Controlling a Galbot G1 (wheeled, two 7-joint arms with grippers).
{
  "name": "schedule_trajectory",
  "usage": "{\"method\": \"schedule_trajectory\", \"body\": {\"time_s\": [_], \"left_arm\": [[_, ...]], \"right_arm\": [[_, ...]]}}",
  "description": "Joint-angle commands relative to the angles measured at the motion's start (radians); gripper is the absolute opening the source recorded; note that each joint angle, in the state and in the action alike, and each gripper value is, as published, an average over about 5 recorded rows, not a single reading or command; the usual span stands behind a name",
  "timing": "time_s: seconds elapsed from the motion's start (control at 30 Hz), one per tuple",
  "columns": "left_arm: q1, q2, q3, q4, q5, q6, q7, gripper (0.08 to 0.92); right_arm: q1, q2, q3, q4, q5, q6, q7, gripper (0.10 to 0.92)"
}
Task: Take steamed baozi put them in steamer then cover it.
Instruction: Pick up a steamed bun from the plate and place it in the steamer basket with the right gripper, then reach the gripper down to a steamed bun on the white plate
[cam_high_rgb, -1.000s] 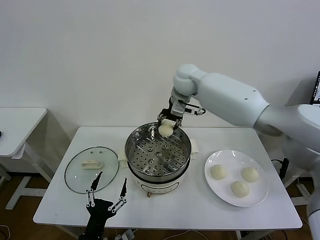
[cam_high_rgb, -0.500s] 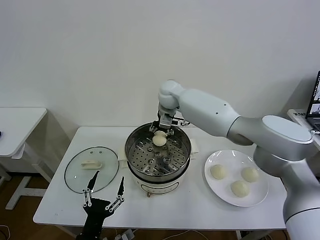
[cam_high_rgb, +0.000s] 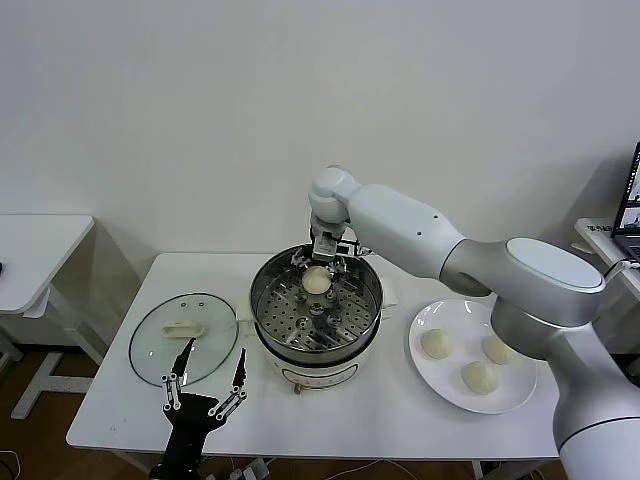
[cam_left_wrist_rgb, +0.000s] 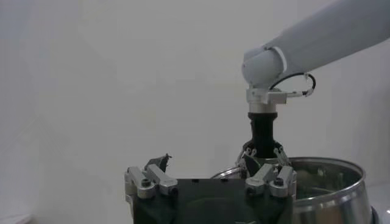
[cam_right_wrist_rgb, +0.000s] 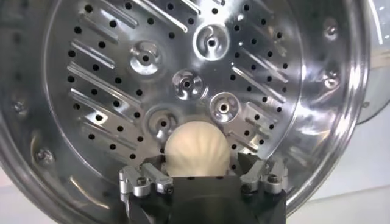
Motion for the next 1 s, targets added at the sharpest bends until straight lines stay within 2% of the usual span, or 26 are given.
{"method": "schedule_trajectory", "body": {"time_s": [0.03, 0.2, 0.43, 0.67, 1.0], "left_arm": [[-0.001, 0.001, 0.0, 0.001, -0.001, 0.003, 0.0, 0.823], [-0.001, 0.002, 0.006, 0.005, 0.004, 0.002, 0.004, 0.823], [-0.003, 0.004, 0.022, 0.01, 0.021, 0.001, 0.004, 0.823], [-0.008, 0.002, 0.033, 0.013, 0.027, 0.003, 0.004, 0.823], [-0.005, -0.001, 0.035, 0.015, 0.028, -0.007, 0.006, 0.823]], "right_arm": [[0.123, -0.187, -0.008, 0.185, 0.298, -0.292, -0.154, 0.823], [0.26, -0.376, -0.113, 0.233, 0.551, -0.601, -0.195, 0.823], [0.254, -0.573, -0.273, 0.194, 0.699, -0.721, -0.16, 0.823], [0.105, -0.699, -0.386, 0.261, 0.708, -0.76, -0.064, 0.823], [-0.106, -0.688, -0.286, 0.217, 0.624, -0.753, 0.06, 0.823]]}}
